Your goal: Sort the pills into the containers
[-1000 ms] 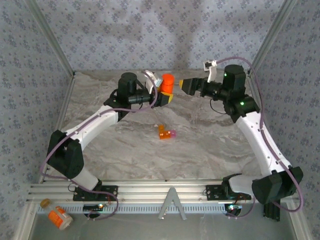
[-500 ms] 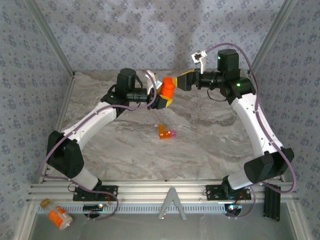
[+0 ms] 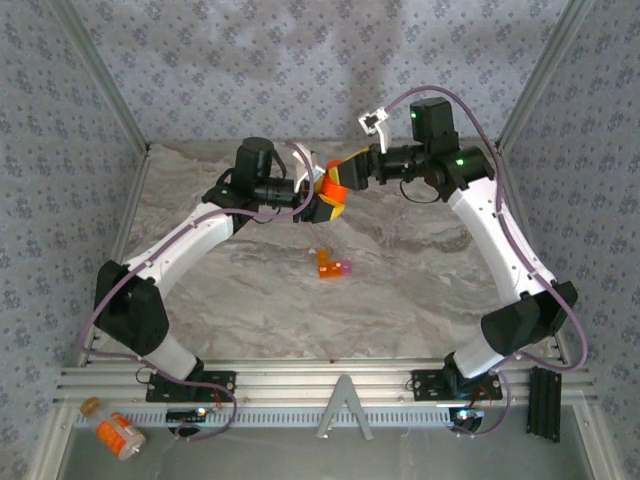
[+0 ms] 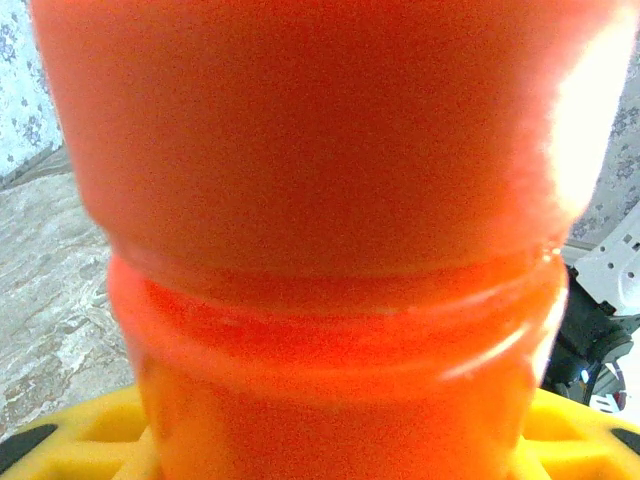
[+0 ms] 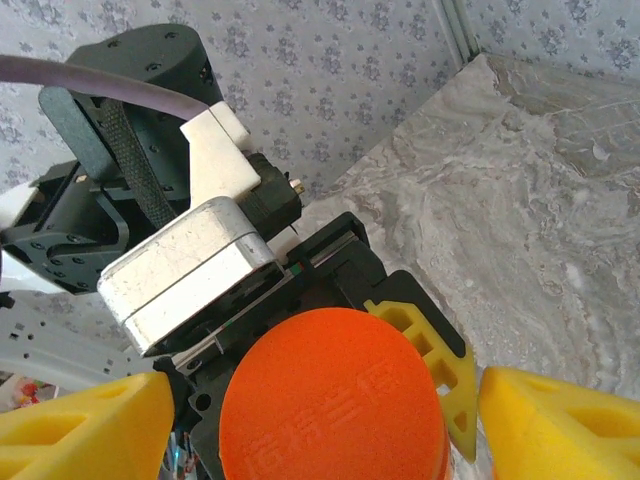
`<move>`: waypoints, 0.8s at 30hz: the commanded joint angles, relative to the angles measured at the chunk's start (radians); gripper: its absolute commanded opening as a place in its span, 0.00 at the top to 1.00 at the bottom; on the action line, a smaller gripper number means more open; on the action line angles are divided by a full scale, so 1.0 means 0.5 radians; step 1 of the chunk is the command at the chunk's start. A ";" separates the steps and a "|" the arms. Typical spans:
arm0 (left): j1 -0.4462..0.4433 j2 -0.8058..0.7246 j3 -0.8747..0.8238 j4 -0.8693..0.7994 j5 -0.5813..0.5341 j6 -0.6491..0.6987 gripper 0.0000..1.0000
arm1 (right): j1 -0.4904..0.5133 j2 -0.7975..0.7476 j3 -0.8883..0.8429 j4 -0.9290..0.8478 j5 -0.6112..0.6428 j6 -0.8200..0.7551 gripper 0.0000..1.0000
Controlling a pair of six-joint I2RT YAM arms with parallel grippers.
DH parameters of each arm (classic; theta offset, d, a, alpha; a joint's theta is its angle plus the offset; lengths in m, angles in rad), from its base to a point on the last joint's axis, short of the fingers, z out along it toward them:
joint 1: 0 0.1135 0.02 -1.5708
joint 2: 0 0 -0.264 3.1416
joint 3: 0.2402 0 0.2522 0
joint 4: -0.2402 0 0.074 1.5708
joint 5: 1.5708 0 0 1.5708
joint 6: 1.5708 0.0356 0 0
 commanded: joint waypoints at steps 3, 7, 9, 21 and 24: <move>0.011 0.018 0.080 0.014 0.079 0.033 1.00 | 0.010 0.014 0.067 -0.099 0.032 -0.067 0.27; 0.008 0.026 0.078 0.038 0.078 0.009 1.00 | 0.015 0.009 0.042 -0.100 0.039 -0.064 0.42; 0.006 0.031 0.074 0.054 0.074 -0.004 1.00 | 0.023 -0.005 0.006 -0.079 0.058 -0.047 0.47; -0.030 -0.016 -0.063 0.362 -0.262 -0.150 1.00 | 0.127 -0.122 -0.387 0.303 0.578 0.505 0.55; -0.060 -0.025 -0.123 0.473 -0.356 -0.191 1.00 | 0.167 -0.130 -0.471 0.404 0.688 0.657 0.55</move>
